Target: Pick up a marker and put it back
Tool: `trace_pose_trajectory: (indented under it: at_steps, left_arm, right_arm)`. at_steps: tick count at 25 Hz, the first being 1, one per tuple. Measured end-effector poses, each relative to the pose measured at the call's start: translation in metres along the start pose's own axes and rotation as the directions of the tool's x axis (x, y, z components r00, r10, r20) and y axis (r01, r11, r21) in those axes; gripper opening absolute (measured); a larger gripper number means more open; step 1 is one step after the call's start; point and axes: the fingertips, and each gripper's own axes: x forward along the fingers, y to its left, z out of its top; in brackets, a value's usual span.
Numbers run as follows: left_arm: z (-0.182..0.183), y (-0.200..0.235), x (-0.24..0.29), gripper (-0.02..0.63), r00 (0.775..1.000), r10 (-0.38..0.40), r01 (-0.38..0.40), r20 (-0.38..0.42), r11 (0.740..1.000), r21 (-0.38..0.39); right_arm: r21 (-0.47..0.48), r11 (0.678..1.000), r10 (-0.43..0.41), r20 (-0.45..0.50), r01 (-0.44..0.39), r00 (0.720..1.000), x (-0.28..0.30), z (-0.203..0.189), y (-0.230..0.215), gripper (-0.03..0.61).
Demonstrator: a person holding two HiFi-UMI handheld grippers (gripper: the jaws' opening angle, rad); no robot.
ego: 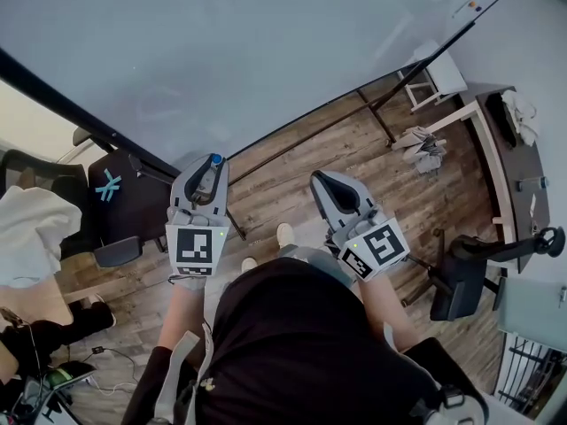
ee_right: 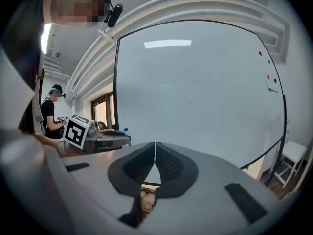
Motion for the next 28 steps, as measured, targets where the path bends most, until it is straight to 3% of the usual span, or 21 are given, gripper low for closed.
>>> trace_pose_trajectory:
  at_steps: [11, 28]
  left_arm:
    - [0.030, -0.058, 0.025, 0.072, 0.986, -0.161, 0.161, 0.040, 0.987, -0.002]
    - [0.037, -0.140, 0.060, 0.072, 0.929, -0.363, 0.363, 0.075, 0.932, 0.017]
  right_arm:
    - [0.022, 0.992, -0.127, 0.027, 0.126, 0.992, -0.040, 0.001, -0.028, 0.017]
    - [0.067, 0.944, -0.325, 0.025, 0.323, 0.945, -0.116, -0.017, -0.064, 0.017]
